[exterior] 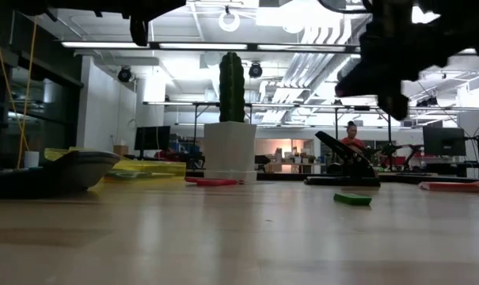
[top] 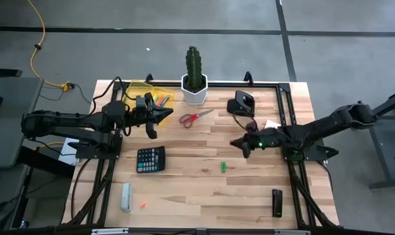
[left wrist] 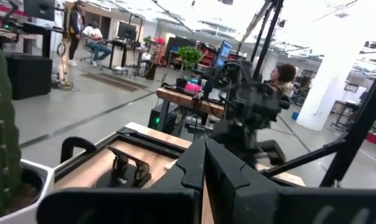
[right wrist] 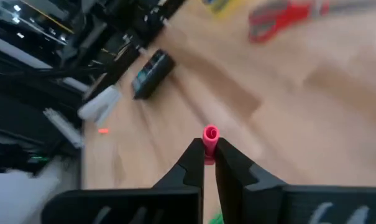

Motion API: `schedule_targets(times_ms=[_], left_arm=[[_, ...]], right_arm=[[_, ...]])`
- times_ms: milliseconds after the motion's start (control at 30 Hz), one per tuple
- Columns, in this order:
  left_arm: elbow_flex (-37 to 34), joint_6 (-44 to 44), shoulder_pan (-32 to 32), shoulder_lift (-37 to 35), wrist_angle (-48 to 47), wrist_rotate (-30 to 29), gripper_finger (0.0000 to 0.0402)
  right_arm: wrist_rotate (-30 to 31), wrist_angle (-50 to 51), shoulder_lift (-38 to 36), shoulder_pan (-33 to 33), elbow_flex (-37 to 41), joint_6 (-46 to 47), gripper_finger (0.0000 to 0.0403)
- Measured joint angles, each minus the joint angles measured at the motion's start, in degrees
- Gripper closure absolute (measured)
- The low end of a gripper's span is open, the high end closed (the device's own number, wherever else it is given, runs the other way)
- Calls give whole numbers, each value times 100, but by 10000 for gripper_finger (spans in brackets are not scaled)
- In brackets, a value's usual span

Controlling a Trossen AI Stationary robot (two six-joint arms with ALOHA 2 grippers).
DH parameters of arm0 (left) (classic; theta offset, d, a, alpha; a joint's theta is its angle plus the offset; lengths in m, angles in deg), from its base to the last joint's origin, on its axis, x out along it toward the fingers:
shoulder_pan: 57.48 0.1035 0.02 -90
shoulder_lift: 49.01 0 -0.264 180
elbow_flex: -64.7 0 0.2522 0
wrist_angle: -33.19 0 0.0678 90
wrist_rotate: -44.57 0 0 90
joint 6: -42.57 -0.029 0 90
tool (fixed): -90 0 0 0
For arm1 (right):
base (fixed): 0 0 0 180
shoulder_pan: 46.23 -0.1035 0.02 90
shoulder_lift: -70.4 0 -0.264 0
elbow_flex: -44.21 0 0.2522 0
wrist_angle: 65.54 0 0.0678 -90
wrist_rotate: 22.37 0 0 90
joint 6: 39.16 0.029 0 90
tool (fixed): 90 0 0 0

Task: Pack school essentials
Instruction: Put the pink cap eraser into the transparent yellow supply box

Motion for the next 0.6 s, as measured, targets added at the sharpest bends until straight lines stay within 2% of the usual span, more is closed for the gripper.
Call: schedule_targets(times_ms=[200,300,467,600], left_arm=[[1,-81,0,62,-4,-53,401],[1,-77,0,137,-4,-129,389],[36,125,-33,361,-26,-77,328],[239,-42,-175,608,-104,-1,270]], right_arm=[[-820,-111,325,897,-867,-1810,400],[-1211,-108,469,1206,-1377,-2489,400],[-1632,-72,636,1498,-2006,-3186,400],[-1803,-85,741,1568,-2266,-3349,400]])
